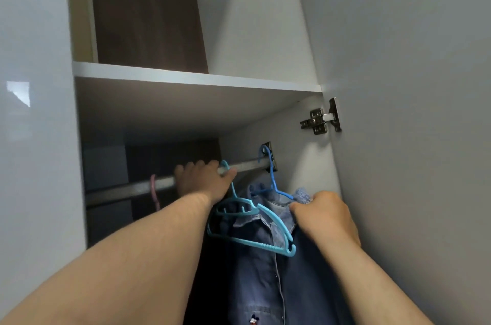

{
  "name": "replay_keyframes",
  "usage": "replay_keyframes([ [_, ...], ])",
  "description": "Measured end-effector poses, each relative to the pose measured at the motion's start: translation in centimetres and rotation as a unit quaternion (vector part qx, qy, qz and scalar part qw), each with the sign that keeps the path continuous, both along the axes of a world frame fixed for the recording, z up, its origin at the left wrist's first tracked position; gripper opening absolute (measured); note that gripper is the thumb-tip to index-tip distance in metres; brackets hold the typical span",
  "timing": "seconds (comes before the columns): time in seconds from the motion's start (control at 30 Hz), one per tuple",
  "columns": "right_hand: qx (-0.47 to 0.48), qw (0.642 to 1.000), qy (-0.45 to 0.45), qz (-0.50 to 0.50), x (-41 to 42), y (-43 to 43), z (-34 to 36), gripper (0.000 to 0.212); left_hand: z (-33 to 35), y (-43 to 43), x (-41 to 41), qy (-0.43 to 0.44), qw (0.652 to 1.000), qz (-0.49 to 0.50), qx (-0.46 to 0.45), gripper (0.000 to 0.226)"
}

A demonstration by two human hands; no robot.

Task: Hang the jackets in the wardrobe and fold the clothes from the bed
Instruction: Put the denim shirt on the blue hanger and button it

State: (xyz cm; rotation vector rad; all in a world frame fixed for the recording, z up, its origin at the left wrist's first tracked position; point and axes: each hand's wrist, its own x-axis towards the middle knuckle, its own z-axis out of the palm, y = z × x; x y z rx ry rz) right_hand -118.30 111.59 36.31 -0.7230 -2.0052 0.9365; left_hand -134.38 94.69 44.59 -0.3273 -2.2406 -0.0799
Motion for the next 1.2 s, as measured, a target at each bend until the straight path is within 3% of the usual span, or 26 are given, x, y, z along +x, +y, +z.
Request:
replay_keyframes([
  [0.47, -0.017, 1.000, -0.010, 0.009, -6.3, 0.1, 4.2, 0.023, -1.1, 0.4, -0.8, 0.110, 0.994, 0.017, 0.013, 0.051],
  [0.8, 0.036, 0.998, -0.051, -0.002, -6.4, 0.6, 0.4, 0.017, -1.1, 0.5, -0.8, 0.113, 0.993, 0.025, 0.010, 0.052],
  [1.2, 0.100, 0.988, -0.114, 0.007, -3.6, 0.8, -0.5, 0.028, -1.0, 0.3, -0.5, 0.079, 0.996, 0.027, -0.010, 0.053],
])
